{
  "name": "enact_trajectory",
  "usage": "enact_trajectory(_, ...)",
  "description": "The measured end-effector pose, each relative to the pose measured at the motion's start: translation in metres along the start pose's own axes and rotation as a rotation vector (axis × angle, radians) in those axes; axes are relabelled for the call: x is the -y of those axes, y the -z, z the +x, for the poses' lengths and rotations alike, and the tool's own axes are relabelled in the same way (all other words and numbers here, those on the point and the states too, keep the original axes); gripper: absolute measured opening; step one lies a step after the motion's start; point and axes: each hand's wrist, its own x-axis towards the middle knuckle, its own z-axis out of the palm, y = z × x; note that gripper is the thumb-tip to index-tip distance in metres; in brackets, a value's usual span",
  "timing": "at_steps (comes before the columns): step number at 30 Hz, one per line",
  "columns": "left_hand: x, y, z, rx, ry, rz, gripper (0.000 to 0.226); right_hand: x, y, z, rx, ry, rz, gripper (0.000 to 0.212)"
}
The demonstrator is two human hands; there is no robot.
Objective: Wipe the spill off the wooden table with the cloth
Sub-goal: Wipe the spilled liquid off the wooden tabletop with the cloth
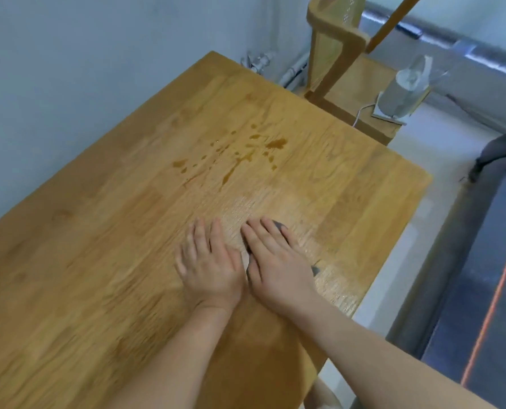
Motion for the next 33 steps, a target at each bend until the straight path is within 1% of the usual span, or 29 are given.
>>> enact_trajectory(1,0.000,0.002,-0.002,0.025,-0.007,-0.020,0.048,-0.008,0.004,-0.004,0.030,0.069,0.007,0.051)
enact_trajectory(2,0.000,0.004,-0.005,0.064,-0.042,-0.041,0.050,-0.022,0.010,-0.005,0.047,0.096,-0.003,0.051)
enact_trajectory(3,0.000,0.005,-0.008,0.108,-0.111,-0.055,0.051,-0.040,0.016,-0.005,0.039,0.069,-0.021,0.052)
enact_trajectory(4,0.001,0.006,-0.011,0.144,-0.198,-0.063,0.052,-0.061,0.022,-0.001,0.006,-0.017,-0.039,0.053)
enact_trajectory(6,0.004,0.007,-0.013,0.172,-0.323,-0.075,0.053,-0.103,0.038,0.007,-0.081,-0.286,-0.045,0.053)
enact_trajectory(8,0.006,0.004,-0.011,0.155,-0.339,-0.075,0.051,-0.117,0.045,0.015,-0.150,-0.461,-0.052,0.052)
enact_trajectory(10,0.006,0.001,-0.010,0.119,-0.333,-0.075,0.047,-0.096,0.037,0.016,-0.193,-0.529,-0.035,0.054)
enact_trajectory(11,0.006,0.000,-0.009,0.103,-0.332,-0.077,0.046,-0.077,0.030,0.011,-0.185,-0.499,-0.025,0.054)
enact_trajectory(12,0.005,0.000,-0.009,0.089,-0.331,-0.076,0.044,-0.057,0.022,0.002,-0.156,-0.404,-0.024,0.054)
enact_trajectory(14,0.004,-0.001,-0.010,0.074,-0.330,-0.076,0.042,-0.028,0.014,-0.025,-0.032,-0.116,-0.018,0.053)
enact_trajectory(15,0.003,-0.001,-0.010,0.077,-0.332,-0.078,0.042,-0.030,0.016,-0.033,0.023,0.014,-0.005,0.052)
enact_trajectory(16,0.003,-0.001,-0.011,0.082,-0.336,-0.080,0.042,-0.043,0.023,-0.032,0.053,0.102,0.011,0.053)
enact_trajectory(17,0.003,-0.001,-0.012,0.087,-0.336,-0.079,0.042,-0.063,0.026,-0.025,0.036,0.135,0.001,0.053)
enact_trajectory(18,0.004,0.000,-0.012,0.090,-0.334,-0.077,0.043,-0.082,0.030,-0.015,-0.003,0.085,-0.014,0.053)
enact_trajectory(21,0.005,0.000,-0.009,0.085,-0.327,-0.068,0.044,-0.128,0.046,0.018,-0.136,-0.311,-0.055,0.054)
enact_trajectory(22,0.004,0.000,-0.009,0.084,-0.334,-0.059,0.043,-0.131,0.047,0.025,-0.163,-0.417,-0.061,0.053)
enact_trajectory(24,0.003,0.001,-0.008,0.091,-0.344,-0.046,0.043,-0.113,0.045,0.027,-0.215,-0.526,-0.026,0.053)
enact_trajectory(25,0.003,0.002,-0.008,0.093,-0.344,-0.043,0.043,-0.097,0.042,0.026,-0.230,-0.517,0.010,0.051)
enact_trajectory(26,0.001,0.002,-0.008,0.095,-0.341,-0.040,0.043,-0.081,0.036,0.022,-0.227,-0.447,0.029,0.049)
enact_trajectory(27,0.000,0.002,-0.009,0.097,-0.335,-0.036,0.042,-0.063,0.027,0.017,-0.202,-0.318,0.030,0.047)
enact_trajectory(29,-0.001,0.003,-0.010,0.107,-0.326,-0.028,0.042,-0.041,0.013,0.007,-0.097,-0.007,0.055,0.043)
enact_trajectory(30,0.000,0.004,-0.010,0.113,-0.328,-0.024,0.043,-0.043,0.015,0.007,-0.043,0.116,0.075,0.043)
enact_trajectory(31,0.000,0.005,-0.010,0.120,-0.332,-0.022,0.043,-0.055,0.020,0.012,-0.020,0.196,0.083,0.044)
enact_trajectory(32,0.000,0.005,-0.010,0.125,-0.330,-0.023,0.043,-0.073,0.026,0.020,-0.036,0.214,0.075,0.045)
enact_trajectory(33,0.000,0.005,-0.010,0.131,-0.322,-0.026,0.043,-0.094,0.034,0.031,-0.080,0.155,0.064,0.046)
